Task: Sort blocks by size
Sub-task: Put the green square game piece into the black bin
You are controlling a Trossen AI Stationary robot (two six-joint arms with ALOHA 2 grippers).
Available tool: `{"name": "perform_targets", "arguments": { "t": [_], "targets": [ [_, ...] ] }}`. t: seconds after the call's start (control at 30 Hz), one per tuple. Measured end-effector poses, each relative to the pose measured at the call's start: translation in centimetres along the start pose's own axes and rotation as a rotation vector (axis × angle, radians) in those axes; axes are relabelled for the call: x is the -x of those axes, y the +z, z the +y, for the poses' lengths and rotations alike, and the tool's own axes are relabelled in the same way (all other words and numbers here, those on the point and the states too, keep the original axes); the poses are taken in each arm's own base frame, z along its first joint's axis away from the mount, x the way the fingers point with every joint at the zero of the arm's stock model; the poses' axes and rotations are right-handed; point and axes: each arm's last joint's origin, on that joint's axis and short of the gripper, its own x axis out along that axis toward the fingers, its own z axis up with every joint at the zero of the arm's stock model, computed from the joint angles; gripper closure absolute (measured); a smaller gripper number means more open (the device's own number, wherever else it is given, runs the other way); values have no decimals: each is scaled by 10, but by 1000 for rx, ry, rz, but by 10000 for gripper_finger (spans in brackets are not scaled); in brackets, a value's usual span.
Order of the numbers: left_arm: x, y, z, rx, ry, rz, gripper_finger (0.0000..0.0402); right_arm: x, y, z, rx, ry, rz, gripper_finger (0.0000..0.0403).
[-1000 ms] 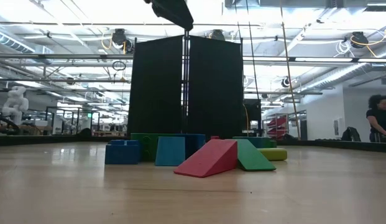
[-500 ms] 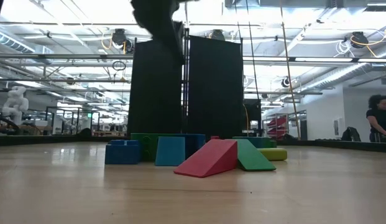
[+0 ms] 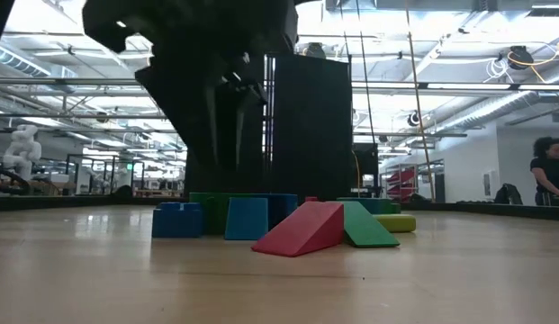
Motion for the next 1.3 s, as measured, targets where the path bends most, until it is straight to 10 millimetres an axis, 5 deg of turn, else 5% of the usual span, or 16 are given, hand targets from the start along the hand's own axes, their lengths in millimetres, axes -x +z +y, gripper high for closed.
{"name": "perform_targets", "arguments": {
  "t": [0.7,1.13,1.3],
  "targets": [
    [-5,2,21,104,11,-8,230,0,0,-1,5,-9,-4,147],
    [-48,-4,22,119,-42,114,232,0,0,-1,5,-7,-4,147],
    [-50,-4,23,105,-42,121,283,0,1,-1,5,-13,-6,147]
  ]
}}
